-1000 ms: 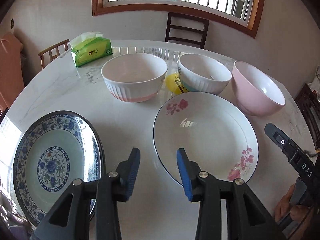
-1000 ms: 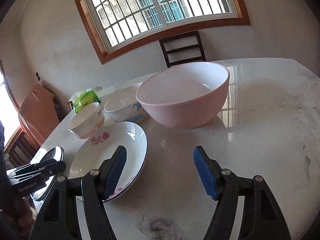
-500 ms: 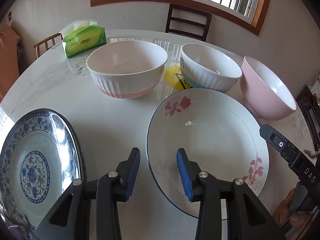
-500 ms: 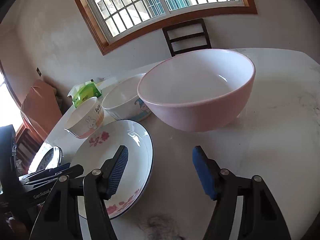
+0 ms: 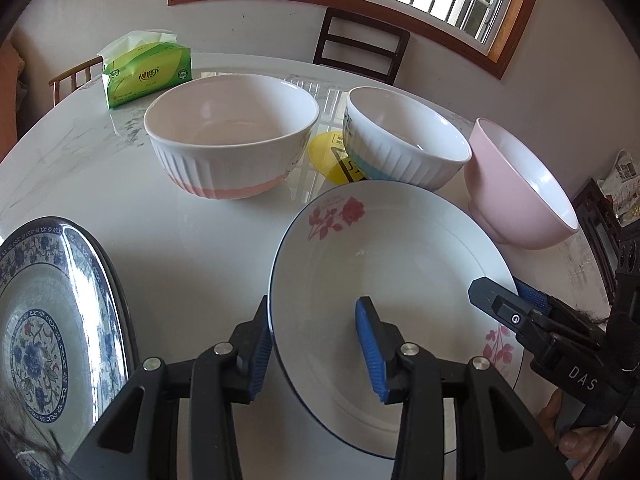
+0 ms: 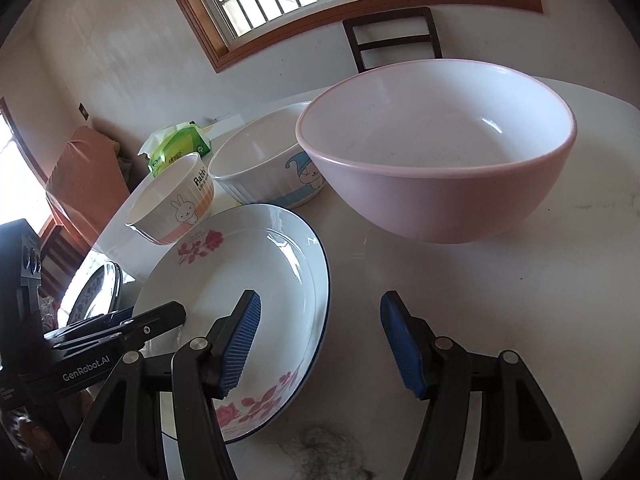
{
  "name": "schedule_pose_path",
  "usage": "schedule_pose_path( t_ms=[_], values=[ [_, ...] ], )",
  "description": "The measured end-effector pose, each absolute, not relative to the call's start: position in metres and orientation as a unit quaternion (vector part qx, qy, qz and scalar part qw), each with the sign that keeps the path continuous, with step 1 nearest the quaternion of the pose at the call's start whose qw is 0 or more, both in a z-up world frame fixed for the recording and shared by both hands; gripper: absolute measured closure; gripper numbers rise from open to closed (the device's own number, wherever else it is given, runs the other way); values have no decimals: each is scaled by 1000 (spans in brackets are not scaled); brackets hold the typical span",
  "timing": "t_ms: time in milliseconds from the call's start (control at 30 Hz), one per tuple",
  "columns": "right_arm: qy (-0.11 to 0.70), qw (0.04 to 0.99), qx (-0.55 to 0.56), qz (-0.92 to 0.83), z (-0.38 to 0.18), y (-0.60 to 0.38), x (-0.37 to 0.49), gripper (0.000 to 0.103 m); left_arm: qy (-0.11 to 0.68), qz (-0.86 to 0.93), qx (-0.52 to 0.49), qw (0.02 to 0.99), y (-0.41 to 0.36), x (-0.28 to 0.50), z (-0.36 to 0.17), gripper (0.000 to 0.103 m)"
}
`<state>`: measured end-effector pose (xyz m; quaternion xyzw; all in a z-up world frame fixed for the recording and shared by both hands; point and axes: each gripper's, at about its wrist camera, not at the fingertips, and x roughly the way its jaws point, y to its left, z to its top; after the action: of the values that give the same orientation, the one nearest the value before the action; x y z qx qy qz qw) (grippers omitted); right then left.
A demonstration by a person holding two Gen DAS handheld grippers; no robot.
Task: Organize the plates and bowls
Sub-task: 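Close both grippers on the rose-print plate rim, then lift and carry the rose-print plate with both grippers to the blue plate stack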
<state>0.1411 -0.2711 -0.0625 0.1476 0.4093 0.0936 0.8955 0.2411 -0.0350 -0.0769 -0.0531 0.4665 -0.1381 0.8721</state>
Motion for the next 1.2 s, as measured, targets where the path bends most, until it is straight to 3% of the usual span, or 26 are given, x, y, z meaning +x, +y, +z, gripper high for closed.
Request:
schedule_pose_path(
  t_ms=[167,200,300,333,367,500,1200],
  values=[
    [416,893,131,111,-63,-264,143,46,454,-146,-67,876,-36,238,-77,54],
    [418,892,128,117,-64,-261,144,62,452,-143,-66,878,-36,237,-77,54],
    [426,890,120,110,-65,-261,146,82,454,-152,-70,875,-32,238,-76,55],
    [427,889,122,112,-65,-263,147,85,455,-150,-73,875,-30,239,-76,61],
    [426,888,128,116,-65,-265,147,87,455,-139,-73,876,-27,238,-76,75],
    [425,889,125,117,-65,-265,145,88,466,-145,-126,864,-9,238,-78,87],
    [422,890,128,114,-61,-262,88,88,481,-139,-139,854,-13,181,-63,87]
  ],
)
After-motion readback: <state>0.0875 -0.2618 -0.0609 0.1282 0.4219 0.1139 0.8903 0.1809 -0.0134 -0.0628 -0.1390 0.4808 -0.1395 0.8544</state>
